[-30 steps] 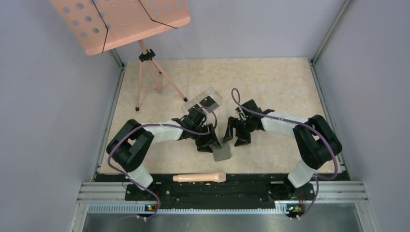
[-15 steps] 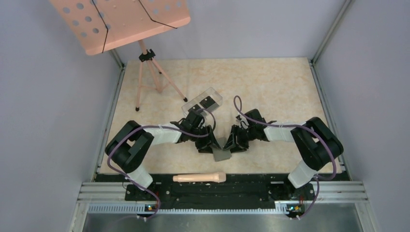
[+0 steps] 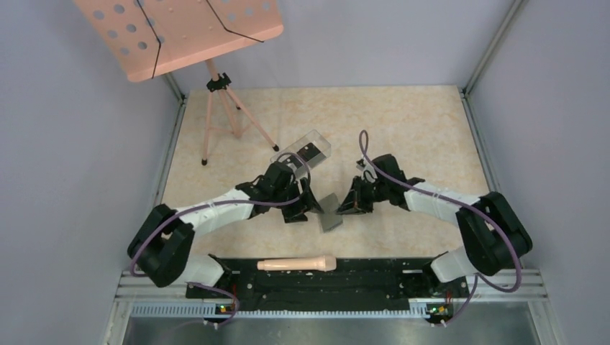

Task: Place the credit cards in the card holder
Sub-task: Pick up the card holder from the center of the board, then open the card holder.

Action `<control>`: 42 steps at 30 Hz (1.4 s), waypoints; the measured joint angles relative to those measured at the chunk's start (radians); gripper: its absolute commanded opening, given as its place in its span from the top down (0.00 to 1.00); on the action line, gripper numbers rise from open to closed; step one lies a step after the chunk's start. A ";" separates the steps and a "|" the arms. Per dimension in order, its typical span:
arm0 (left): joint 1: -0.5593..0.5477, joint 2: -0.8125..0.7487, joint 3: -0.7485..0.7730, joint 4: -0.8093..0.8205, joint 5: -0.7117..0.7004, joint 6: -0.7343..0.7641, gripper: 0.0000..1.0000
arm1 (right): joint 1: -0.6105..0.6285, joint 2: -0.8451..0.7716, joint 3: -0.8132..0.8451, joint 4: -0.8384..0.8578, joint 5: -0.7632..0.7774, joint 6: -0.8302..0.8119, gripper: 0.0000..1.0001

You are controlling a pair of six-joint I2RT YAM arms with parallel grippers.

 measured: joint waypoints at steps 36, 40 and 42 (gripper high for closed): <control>0.023 -0.338 -0.151 0.489 0.061 -0.085 0.12 | -0.082 -0.307 0.172 0.011 -0.173 0.211 1.00; 0.026 -0.331 -0.173 0.558 0.074 -0.119 0.18 | -0.082 -0.314 0.188 0.012 -0.177 0.222 1.00; 0.027 -0.328 -0.180 0.593 0.082 -0.140 0.24 | -0.082 -0.320 0.190 0.012 -0.177 0.227 1.00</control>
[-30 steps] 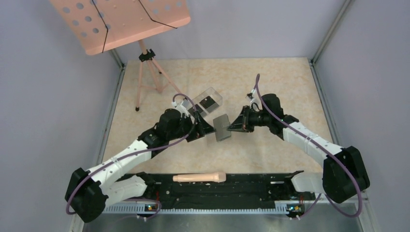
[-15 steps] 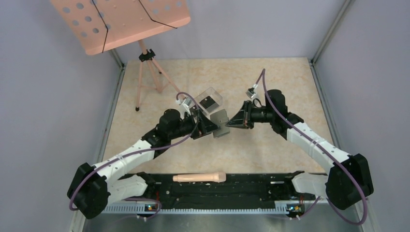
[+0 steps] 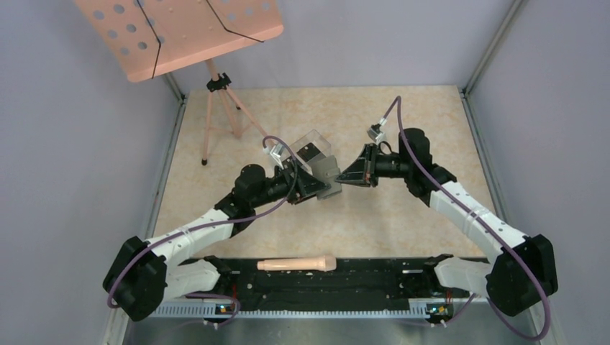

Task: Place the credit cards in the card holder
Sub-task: Open the card holder.

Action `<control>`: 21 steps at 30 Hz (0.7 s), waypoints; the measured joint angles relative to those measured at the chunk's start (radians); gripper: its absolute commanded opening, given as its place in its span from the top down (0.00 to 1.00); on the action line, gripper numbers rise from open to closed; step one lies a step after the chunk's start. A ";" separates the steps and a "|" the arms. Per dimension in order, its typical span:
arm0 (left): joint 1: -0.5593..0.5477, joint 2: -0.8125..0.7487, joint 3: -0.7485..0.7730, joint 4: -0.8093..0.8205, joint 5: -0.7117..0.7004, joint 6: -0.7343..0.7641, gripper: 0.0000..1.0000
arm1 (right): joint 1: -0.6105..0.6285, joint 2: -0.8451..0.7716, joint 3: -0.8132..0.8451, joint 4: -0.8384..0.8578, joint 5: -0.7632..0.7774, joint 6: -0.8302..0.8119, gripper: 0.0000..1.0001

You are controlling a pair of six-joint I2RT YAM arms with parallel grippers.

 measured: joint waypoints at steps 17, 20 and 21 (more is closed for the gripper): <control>0.008 0.002 -0.009 0.158 0.068 -0.064 0.89 | -0.006 -0.058 -0.030 0.014 0.007 0.010 1.00; 0.007 0.002 0.001 0.146 0.072 -0.050 1.00 | -0.007 -0.058 -0.038 -0.005 0.024 0.000 0.86; 0.007 0.002 0.007 0.128 0.072 -0.043 1.00 | -0.007 -0.058 -0.039 -0.013 0.030 -0.008 0.80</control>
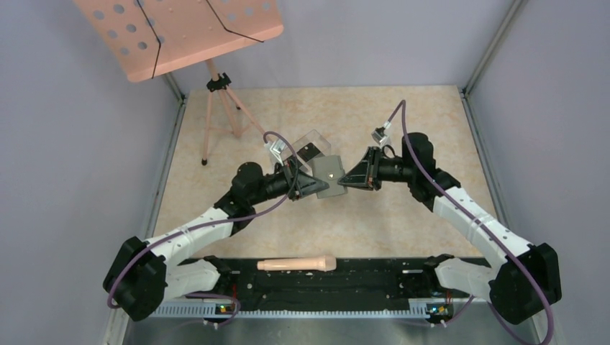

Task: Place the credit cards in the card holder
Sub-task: Open the card holder.

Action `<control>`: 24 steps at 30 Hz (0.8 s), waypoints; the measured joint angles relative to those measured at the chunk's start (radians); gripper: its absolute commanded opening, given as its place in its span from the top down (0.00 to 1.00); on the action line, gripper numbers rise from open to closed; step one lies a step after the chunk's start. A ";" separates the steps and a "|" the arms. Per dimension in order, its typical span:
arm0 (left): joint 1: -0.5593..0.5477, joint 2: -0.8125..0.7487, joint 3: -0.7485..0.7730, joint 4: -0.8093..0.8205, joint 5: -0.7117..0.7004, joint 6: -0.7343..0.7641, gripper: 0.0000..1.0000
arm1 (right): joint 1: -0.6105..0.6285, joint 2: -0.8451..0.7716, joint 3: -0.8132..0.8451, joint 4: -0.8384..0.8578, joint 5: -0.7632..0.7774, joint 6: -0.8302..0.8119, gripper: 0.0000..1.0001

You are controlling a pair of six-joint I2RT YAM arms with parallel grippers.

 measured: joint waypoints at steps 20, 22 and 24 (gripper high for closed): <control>-0.028 0.055 0.241 -0.747 -0.123 0.311 1.00 | 0.055 0.076 0.139 -0.391 0.264 -0.269 0.23; -0.041 0.071 0.246 -0.787 -0.138 0.318 1.00 | 0.093 0.105 0.157 -0.423 0.303 -0.282 0.21; -0.051 0.083 0.253 -0.817 -0.148 0.324 1.00 | 0.127 0.133 0.169 -0.446 0.340 -0.289 0.21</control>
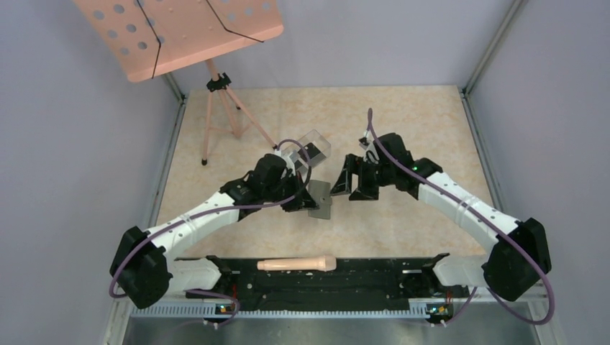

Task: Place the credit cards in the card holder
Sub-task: Open the card holder.

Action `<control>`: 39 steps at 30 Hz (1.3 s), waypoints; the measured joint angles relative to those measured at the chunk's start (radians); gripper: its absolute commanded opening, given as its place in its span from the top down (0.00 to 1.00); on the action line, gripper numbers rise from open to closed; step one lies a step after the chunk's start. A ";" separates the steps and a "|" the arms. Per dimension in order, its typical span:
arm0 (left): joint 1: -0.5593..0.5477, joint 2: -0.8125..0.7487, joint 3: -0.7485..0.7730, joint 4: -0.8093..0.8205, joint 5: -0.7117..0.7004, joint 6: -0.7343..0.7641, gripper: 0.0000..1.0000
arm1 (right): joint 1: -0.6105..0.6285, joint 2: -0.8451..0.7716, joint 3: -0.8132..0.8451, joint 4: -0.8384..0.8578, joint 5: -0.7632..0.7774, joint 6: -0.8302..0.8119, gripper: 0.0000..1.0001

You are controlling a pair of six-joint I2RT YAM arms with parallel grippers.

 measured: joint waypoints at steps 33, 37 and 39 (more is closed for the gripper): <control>-0.057 0.060 0.035 -0.090 -0.091 0.014 1.00 | 0.225 0.302 0.192 -0.110 0.266 -0.065 0.65; -0.061 0.060 0.035 -0.093 -0.098 0.013 1.00 | 0.232 0.302 0.190 -0.129 0.320 -0.086 0.69; -0.061 0.053 0.036 -0.090 -0.097 0.013 1.00 | 0.223 0.302 0.173 -0.163 0.372 -0.098 0.69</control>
